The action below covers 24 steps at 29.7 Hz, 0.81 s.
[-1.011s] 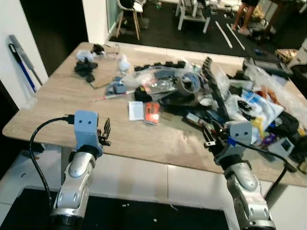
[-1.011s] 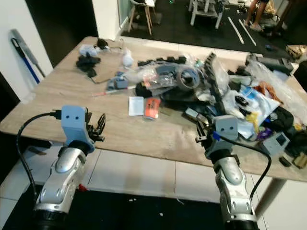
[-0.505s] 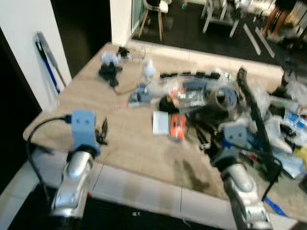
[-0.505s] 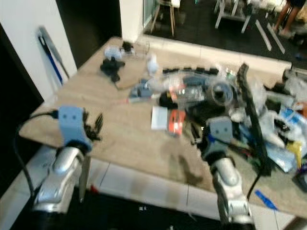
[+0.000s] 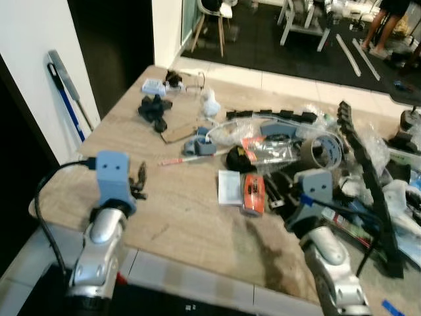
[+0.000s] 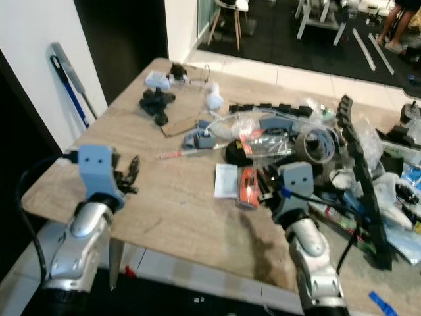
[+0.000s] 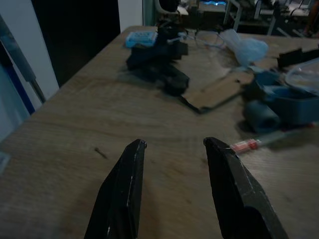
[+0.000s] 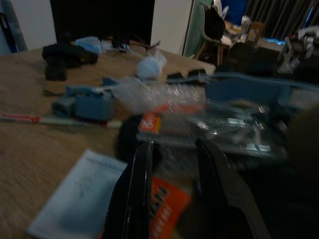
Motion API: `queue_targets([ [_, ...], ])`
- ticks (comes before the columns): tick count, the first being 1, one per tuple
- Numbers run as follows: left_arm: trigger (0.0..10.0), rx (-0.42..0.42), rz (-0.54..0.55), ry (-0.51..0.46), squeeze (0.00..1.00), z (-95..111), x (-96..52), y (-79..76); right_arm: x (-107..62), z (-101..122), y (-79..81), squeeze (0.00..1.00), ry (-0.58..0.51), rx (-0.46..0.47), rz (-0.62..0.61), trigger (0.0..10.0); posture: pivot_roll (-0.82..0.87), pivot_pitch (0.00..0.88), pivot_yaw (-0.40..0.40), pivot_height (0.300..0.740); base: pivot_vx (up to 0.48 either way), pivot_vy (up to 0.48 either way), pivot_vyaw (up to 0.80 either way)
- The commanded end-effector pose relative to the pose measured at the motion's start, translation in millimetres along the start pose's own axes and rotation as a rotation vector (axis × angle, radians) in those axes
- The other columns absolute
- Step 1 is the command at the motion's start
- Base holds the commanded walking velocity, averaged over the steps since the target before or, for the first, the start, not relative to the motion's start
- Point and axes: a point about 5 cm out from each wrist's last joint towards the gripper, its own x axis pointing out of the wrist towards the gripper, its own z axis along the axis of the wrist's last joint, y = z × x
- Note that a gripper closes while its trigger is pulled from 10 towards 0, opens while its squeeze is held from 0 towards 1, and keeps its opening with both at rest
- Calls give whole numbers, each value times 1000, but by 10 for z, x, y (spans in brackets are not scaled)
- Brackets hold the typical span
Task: Picking trash to rubbish bin
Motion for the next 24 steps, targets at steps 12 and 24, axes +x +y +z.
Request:
queue_targets([
  [12,10000,4,8,30,0,-58,-38,26,-6,10,73,0,0,62,28,10000,-44,123,-86,740,297,0,0],
  [24,10000,20,-1,12,0,-44,-41,20,29,123,120,0,-56,54,72,10000,-42,124,-89,740,268,0,0],
])
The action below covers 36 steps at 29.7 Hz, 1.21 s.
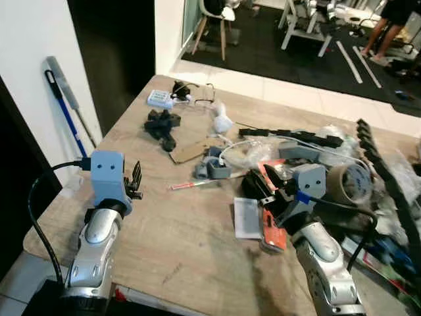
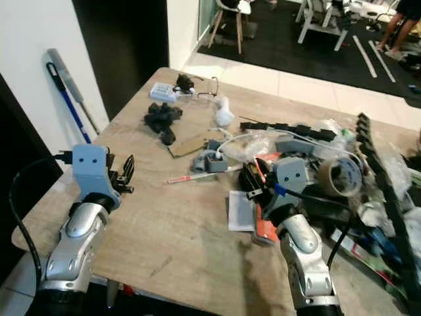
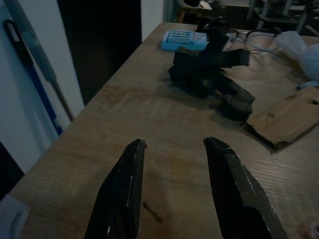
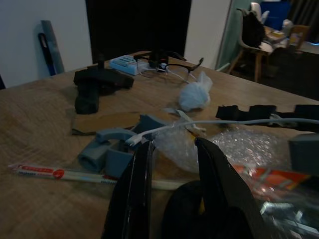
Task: Picking trash to rubbish bin
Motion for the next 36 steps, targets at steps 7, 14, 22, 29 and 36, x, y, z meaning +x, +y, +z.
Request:
queue_targets([
  [7,10000,25,-45,5,0,-40,-29,-77,4,76,8,0,-13,-17,41,10000,-44,124,-86,740,0,0,0],
  [14,10000,67,-65,-9,0,-2,-5,-61,90,113,86,0,-2,-48,143,10000,-37,126,-83,740,0,0,0],
  [22,10000,97,-89,-16,0,38,44,-55,303,162,43,1000,-14,-106,181,10000,-32,137,-81,740,0,0,0],
  [29,10000,77,-93,-21,0,68,61,-33,433,174,74,1000,9,-222,248,10000,-38,150,-74,740,0,0,0],
  [36,10000,62,-178,-38,0,124,95,-118,487,95,18,1000,91,-374,272,10000,-45,164,-75,740,0,0,0],
])
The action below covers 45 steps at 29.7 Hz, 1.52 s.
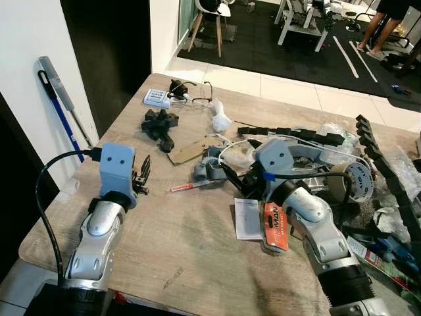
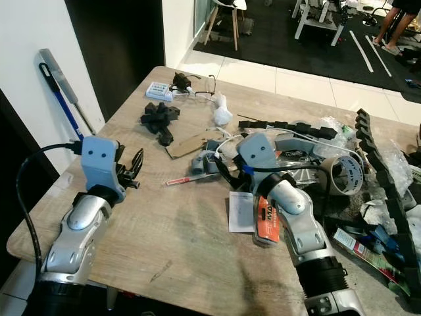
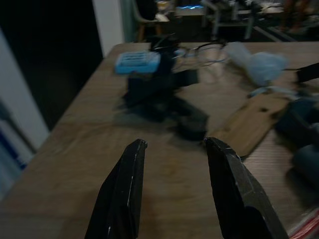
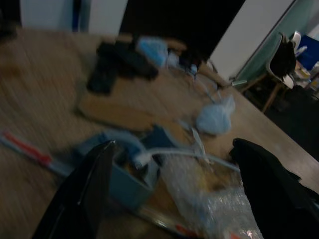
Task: Picking trash to rubbish bin
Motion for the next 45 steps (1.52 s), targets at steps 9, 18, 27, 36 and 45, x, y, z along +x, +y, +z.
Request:
queue_targets([
  [9,10000,-1,-16,19,0,-22,78,-43,78,-38,-73,341,29,-73,-19,10000,-41,154,-74,740,0,0,0],
  [18,10000,-12,-14,7,0,2,87,-38,137,-62,-127,0,51,-150,-24,10000,-42,164,-71,740,0,0,0],
  [27,10000,6,-199,-2,0,25,88,-123,279,-130,-177,0,58,-69,48,10000,-36,183,-80,740,0,0,0],
  [36,10000,100,-221,10,0,44,69,112,403,33,-111,0,-76,93,191,10000,-31,191,-80,740,0,0,0],
  [45,10000,93,-277,12,0,68,13,172,483,-79,-14,0,33,145,339,10000,-23,196,-88,740,0,0,0],
])
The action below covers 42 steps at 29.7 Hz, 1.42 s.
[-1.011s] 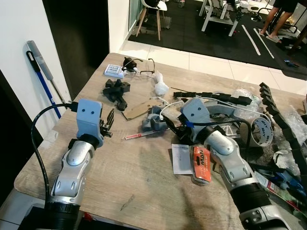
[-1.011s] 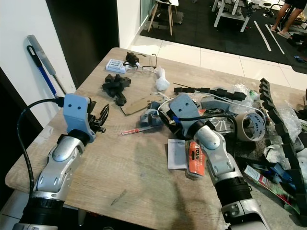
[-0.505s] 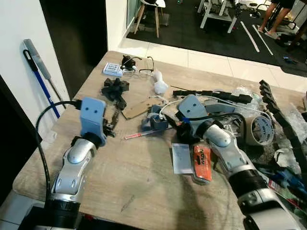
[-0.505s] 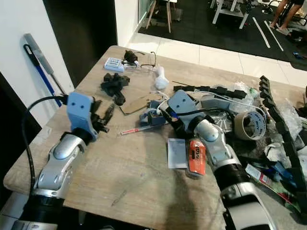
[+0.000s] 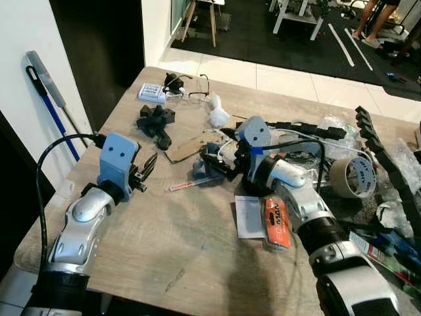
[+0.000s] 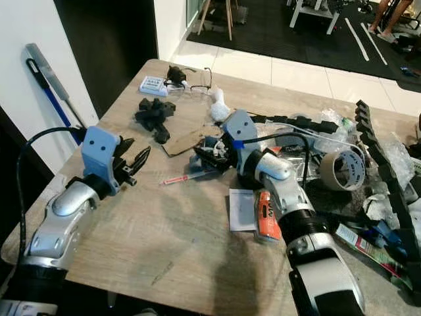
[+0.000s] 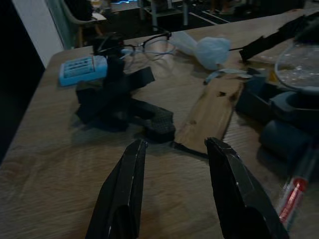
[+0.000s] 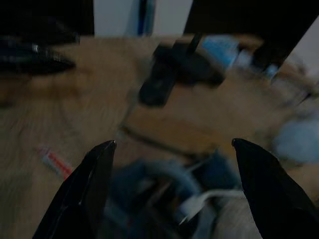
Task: Picking trash to rubbish bin
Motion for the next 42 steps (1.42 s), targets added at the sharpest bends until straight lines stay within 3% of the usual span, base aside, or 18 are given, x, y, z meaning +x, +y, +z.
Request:
queue_targets([
  [1,10000,-11,-47,0,0,-5,-49,-36,-26,-124,12,0,90,15,27,10000,-23,196,-88,740,0,0,0],
  [8,10000,-66,-171,-33,0,57,-63,-170,-38,-239,30,0,180,68,66,10000,-24,195,-85,740,0,0,0],
  [23,10000,-96,-204,-44,0,87,-55,-196,3,-295,18,0,296,108,107,10000,-24,187,-87,740,0,0,0],
  [24,10000,-99,-214,-43,0,91,-58,-203,4,-309,21,0,310,120,109,9373,-25,187,-87,740,0,0,0],
  [25,10000,-99,-214,-43,0,91,-58,-203,4,-309,21,0,310,120,109,9373,-25,187,-87,740,0,0,0],
  [26,10000,-99,-216,-43,0,91,-58,-205,2,-319,23,0,318,122,111,5765,-24,186,-88,740,0,0,0],
  [27,10000,-99,-218,-42,0,91,-58,-205,1,-324,24,0,323,123,114,5765,-24,186,-88,740,0,0,0],
  [28,10000,-98,-219,-41,0,90,-57,-205,-2,-332,21,0,331,114,113,1333,-25,186,-88,740,0,0,0],
  [29,10000,-96,-221,-40,0,90,-57,-206,-5,-339,17,0,341,107,111,0,-25,186,-88,740,0,0,0],
  [42,10000,-98,-223,-35,0,84,-54,-215,-9,-329,4,0,336,130,122,0,-25,182,-85,740,0,0,0],
])
